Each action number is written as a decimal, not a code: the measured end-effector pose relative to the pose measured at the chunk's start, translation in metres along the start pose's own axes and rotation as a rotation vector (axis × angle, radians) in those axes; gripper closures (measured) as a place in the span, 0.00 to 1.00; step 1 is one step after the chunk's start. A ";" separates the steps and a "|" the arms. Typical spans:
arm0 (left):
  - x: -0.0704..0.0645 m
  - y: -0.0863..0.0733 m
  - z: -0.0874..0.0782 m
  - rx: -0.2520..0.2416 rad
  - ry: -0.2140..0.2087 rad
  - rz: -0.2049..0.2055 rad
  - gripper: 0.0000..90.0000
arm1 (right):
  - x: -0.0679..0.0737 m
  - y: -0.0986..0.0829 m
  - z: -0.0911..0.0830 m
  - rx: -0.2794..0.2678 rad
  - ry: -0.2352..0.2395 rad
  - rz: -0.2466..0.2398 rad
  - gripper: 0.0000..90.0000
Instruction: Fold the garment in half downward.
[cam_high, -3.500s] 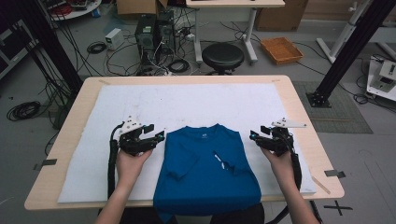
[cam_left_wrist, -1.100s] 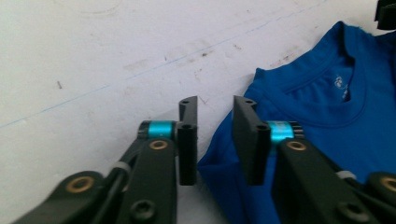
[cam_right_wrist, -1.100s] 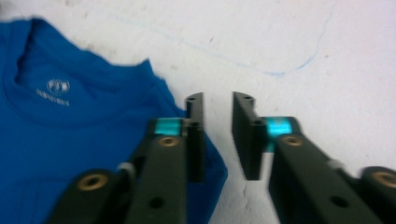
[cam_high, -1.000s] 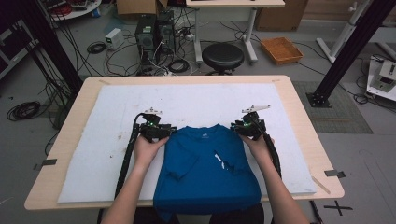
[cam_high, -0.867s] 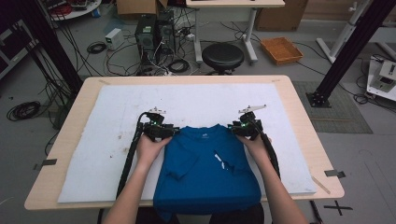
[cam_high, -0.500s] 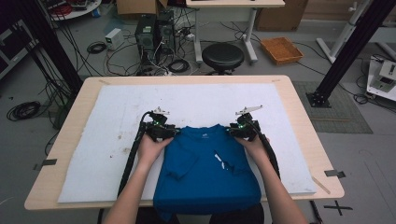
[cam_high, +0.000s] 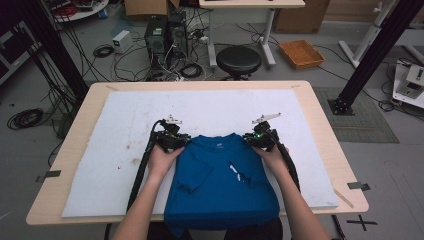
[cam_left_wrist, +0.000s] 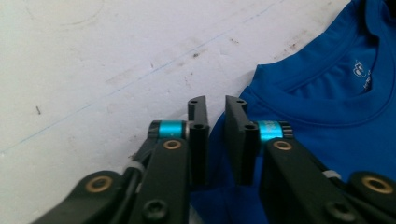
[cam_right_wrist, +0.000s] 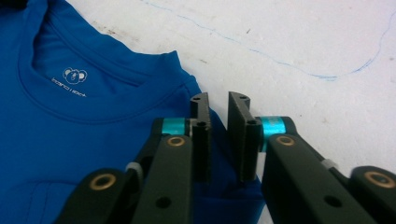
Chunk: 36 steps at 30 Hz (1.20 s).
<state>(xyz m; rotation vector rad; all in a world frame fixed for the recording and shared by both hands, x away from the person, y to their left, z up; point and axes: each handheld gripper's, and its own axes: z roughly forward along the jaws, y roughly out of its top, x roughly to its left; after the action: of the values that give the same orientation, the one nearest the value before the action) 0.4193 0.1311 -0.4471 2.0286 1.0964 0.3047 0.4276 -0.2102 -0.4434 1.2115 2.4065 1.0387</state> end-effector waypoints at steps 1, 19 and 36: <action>-0.001 0.000 0.000 0.001 0.002 0.003 0.97 | 0.000 0.000 0.000 0.002 -0.001 0.000 0.93; 0.007 0.001 -0.004 -0.046 -0.029 -0.025 0.98 | -0.006 0.002 -0.008 -0.060 -0.003 0.026 1.00; 0.020 0.026 -0.014 -0.153 -0.043 -0.046 0.98 | -0.017 0.027 -0.018 -0.148 -0.010 0.062 1.00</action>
<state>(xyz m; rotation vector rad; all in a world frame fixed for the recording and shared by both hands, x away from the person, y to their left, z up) 0.4389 0.1460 -0.4218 1.8648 1.0590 0.3105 0.4457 -0.2212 -0.4134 1.2439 2.2530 1.2023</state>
